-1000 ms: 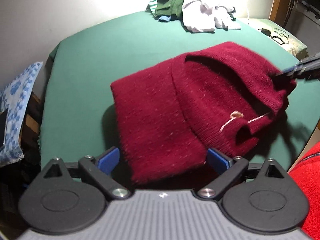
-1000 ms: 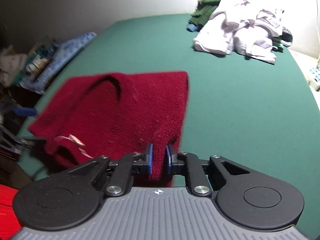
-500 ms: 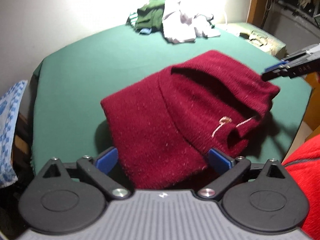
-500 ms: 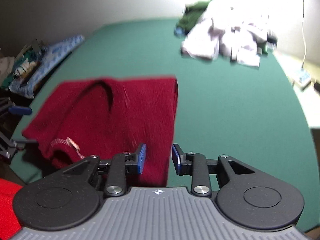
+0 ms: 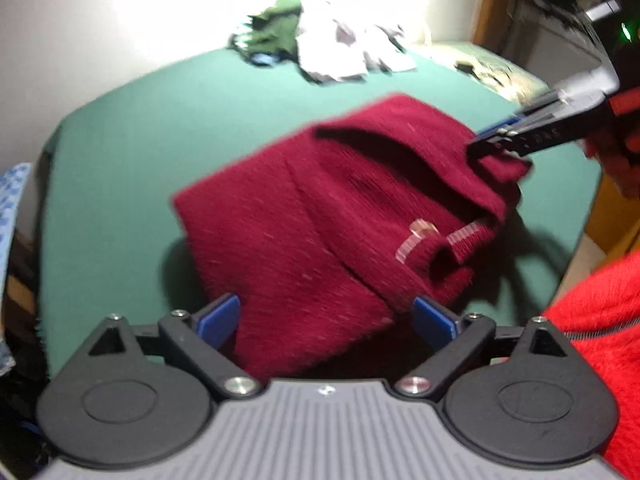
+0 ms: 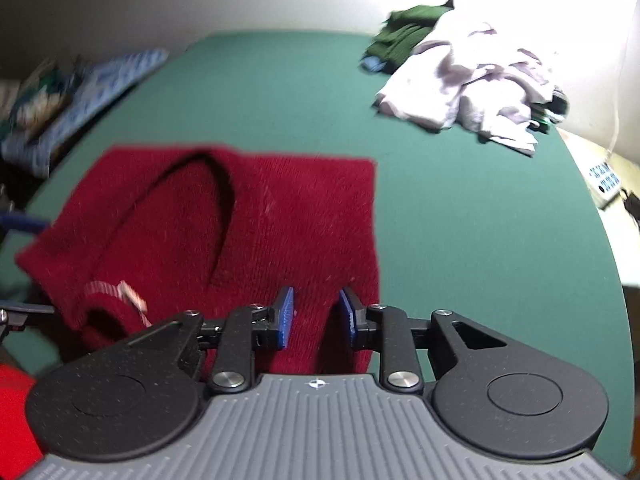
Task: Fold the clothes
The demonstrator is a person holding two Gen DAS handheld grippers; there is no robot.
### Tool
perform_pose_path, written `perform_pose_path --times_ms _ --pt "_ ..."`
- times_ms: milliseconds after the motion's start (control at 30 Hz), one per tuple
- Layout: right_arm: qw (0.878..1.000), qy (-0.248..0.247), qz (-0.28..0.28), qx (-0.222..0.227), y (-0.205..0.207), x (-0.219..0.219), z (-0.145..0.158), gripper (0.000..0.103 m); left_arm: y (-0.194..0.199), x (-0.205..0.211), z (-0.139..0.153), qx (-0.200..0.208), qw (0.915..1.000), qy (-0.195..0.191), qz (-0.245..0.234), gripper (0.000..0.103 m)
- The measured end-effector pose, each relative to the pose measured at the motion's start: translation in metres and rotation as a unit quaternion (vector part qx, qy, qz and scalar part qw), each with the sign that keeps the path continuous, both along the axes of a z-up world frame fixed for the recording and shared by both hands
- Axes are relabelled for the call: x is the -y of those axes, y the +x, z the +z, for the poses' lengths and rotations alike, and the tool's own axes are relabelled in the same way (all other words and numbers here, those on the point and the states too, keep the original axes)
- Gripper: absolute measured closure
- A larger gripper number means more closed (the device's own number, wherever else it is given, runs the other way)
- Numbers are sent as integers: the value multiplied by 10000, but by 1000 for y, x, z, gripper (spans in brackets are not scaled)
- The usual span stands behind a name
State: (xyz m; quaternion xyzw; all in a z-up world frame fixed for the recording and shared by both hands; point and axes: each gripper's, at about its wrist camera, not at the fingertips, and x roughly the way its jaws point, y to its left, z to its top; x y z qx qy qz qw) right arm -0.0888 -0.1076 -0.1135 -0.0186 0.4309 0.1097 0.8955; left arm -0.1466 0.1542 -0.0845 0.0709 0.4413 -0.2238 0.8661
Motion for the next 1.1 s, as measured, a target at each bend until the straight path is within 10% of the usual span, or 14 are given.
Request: perform_pose_path --times_ms 533,1100 --pt "9989 282 -229 -303 19 14 -23 41 63 -11 -11 -935 9774 -430 1846 4" --pt "9953 830 90 -483 28 30 -22 39 71 9 -10 -1053 9592 -115 2622 1"
